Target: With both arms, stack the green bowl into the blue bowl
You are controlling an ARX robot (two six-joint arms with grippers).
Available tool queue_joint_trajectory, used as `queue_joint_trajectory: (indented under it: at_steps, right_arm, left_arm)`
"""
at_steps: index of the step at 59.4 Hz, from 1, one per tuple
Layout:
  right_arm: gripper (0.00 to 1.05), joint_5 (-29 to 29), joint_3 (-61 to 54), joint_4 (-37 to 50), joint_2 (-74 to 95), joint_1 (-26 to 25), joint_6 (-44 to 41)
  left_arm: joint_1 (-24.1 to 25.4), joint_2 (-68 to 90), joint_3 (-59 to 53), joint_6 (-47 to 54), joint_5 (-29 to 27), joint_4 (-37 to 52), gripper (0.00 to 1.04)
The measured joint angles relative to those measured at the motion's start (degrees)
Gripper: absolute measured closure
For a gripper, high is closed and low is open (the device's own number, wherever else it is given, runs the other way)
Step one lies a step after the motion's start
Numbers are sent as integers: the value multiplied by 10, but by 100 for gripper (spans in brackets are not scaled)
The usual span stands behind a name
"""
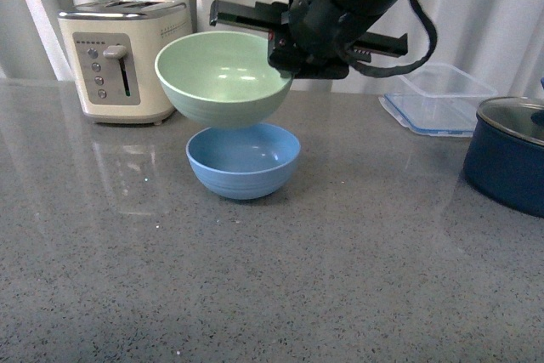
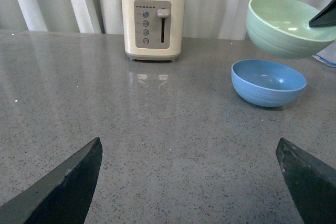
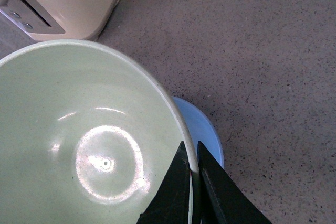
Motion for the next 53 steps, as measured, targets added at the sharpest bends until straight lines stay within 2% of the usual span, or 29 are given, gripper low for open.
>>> queue_joint_trajectory:
  at_steps: [19, 29, 32, 37, 45, 47, 49, 52, 53]
  right_arm:
    - [104, 29, 42, -34, 73, 2, -20]
    - [81, 27, 41, -26, 68, -4, -19]
    - [72, 7, 28, -8, 50, -8, -10]
    - [54, -34, -37, 55, -30, -19, 10]
    - [33, -74, -174, 185, -198, -45, 28]
    - [32, -51, -218, 226, -248, -49, 15]
    - [38, 22, -280, 285, -314, -56, -22]
    - [47, 98, -353, 342, -384, -68, -73]
    - [49, 107, -368, 351, -396, -71, -83]
  left_arm:
    - [0, 0, 0, 0, 0, 0, 7]
    - [0, 0, 0, 0, 0, 0, 7]
    - [0, 0, 0, 0, 0, 0, 7]
    - [0, 0, 0, 0, 0, 0, 7]
    - [0, 0, 0, 0, 0, 0, 7]
    - [0, 0, 0, 0, 0, 0, 7]
    - [0, 0, 0, 0, 0, 0, 7]
    - [0, 0, 0, 0, 0, 0, 7]
    - [0, 0, 0, 0, 0, 0, 7]
